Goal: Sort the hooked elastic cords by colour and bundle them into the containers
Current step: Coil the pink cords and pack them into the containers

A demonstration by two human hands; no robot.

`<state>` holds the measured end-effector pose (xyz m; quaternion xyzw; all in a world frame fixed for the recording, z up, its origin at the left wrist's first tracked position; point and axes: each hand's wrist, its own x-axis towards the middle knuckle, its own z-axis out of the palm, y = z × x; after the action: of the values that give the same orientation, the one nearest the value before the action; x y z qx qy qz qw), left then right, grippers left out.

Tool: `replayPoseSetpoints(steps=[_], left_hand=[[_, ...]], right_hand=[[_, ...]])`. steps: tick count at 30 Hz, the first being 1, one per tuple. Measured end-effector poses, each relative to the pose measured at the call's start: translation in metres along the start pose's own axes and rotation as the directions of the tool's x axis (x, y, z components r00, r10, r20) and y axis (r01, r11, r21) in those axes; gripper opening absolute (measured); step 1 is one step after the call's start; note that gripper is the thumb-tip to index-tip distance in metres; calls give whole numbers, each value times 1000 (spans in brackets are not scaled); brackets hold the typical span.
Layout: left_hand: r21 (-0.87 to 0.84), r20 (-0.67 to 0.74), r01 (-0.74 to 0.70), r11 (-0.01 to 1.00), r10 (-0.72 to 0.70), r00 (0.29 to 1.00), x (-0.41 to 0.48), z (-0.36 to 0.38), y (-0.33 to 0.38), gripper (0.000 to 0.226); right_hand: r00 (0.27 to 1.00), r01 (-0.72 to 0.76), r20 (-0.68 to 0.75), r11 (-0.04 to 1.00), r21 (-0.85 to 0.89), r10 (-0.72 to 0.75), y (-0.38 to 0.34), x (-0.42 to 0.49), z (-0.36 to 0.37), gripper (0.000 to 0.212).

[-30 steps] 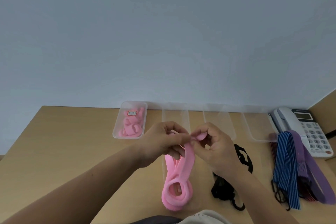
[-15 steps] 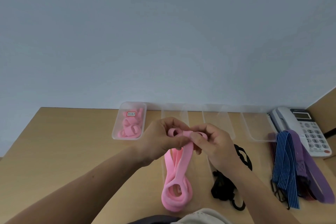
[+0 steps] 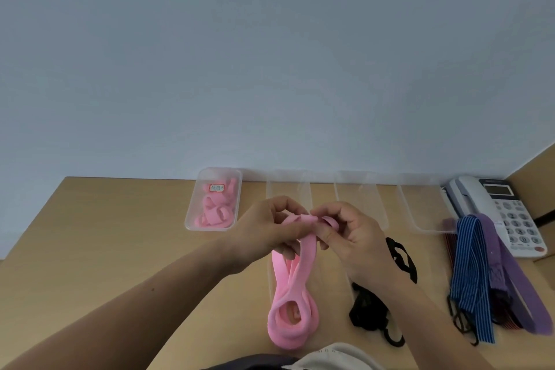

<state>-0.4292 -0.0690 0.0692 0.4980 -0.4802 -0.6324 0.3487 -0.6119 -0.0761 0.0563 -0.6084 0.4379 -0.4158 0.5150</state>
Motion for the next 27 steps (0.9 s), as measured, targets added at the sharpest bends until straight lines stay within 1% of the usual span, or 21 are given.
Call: replayPoseSetpoints(steps=[3,5,7,10,13,15,16,18,19,21,23,25,27], left_hand=[[-66,-13,3,998,-4,1000,0,2,1,21],[-64,-23,-14,998,12,1000,0,1,-1,19],[-46,-38,-43,998,41,998,1,0,-4,18],[-11,-55,-105,994,104,993,2,0,-7,19],[35,-57,-153,988,155,986,2,1,-9,19],[62,-64,-175,983,178,982,2,1,-10,25],[71,-74,-168,983,174,982,2,0,-11,32],[65,-83,-125,990,130,988,2,-1,-12,47],[61,-66,-104,993,108,992,2,-1,-11,48],[71,-26,-80,994,82,996,1,-1,-9,33],[101,-21,-64,993,67,998,1,-1,-7,20],[99,-17,-54,994,55,998,-1,-1,-6,17],[58,13,-44,997,43,999,-3,0,-3,16]], right_hand=[[1000,13,-2,1000,-24,-13,2,0,0,24],[1000,10,6,999,-35,-10,5,0,0,29],[1000,1,11,1000,-5,-1,7,-1,-1,33],[1000,-12,26,997,80,10,5,0,-2,20],[997,-76,17,993,95,75,1,2,-3,25],[994,-101,35,993,52,100,-1,2,-2,24],[994,-103,44,994,40,101,-1,1,-3,21],[995,-90,42,995,46,88,0,1,-4,14],[996,-78,37,995,55,77,2,0,-4,16],[998,-53,23,996,68,52,3,1,-6,20],[999,-33,15,997,69,32,3,2,-5,23],[1000,-19,11,998,57,18,3,2,-5,26],[1000,-6,3,999,54,6,3,0,-4,28]])
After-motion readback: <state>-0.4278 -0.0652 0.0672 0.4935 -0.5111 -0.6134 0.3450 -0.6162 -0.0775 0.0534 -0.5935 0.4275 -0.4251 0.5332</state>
